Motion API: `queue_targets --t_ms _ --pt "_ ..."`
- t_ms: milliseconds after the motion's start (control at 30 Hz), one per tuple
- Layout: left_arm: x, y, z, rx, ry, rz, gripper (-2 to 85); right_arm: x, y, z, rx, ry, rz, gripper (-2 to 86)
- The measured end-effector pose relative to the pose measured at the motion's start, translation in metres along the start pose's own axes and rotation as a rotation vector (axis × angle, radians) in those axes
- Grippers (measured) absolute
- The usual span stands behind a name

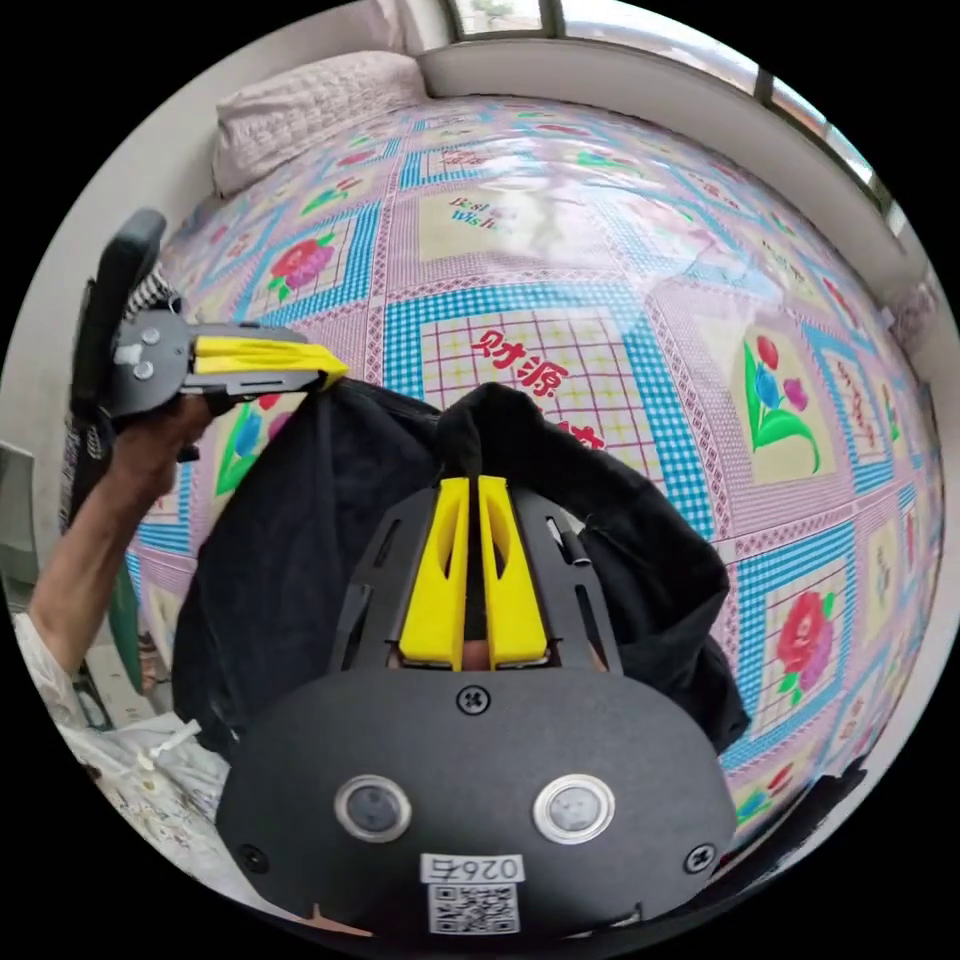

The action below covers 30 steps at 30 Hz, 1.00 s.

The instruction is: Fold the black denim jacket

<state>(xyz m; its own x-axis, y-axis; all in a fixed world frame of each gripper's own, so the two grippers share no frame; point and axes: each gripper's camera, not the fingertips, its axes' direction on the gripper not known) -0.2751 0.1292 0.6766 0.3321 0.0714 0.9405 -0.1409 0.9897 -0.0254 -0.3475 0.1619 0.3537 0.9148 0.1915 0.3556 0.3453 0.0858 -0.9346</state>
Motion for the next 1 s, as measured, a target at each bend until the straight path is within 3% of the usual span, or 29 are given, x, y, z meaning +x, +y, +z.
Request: queue_targets --t_ms 133,267,400,533,667,867,1000 --pt "-0.025 0.011 0.003 0.029 0.133 -0.079 -0.7 0.027 0.019 0.012 0.056 -0.163 0.124 -1.2" --pt "-0.026 0.016 0.001 0.02 0.132 -0.051 -0.5 0.015 0.025 0.007 0.051 -0.135 0.109 1.0" --pt "-0.036 0.063 -0.043 0.169 0.05 -0.117 -0.6 0.01 0.058 -0.051 0.186 -0.093 0.087 5.2" --pt "-0.05 0.161 -0.092 0.258 0.002 -0.186 -0.9 0.018 0.168 -0.141 0.385 -0.034 0.137 6.0" --pt "-0.053 0.279 -0.114 0.299 0.154 -0.246 -0.8 0.02 0.329 -0.192 0.491 -0.011 0.229 4.6" --pt "-0.02 0.475 -0.095 0.259 0.347 -0.424 0.4 0.009 0.552 -0.192 0.452 -0.052 0.493 2.5" --pt "0.014 0.547 -0.061 0.188 0.461 -0.442 10.7 0.01 0.649 -0.176 0.437 -0.201 0.649 3.5"
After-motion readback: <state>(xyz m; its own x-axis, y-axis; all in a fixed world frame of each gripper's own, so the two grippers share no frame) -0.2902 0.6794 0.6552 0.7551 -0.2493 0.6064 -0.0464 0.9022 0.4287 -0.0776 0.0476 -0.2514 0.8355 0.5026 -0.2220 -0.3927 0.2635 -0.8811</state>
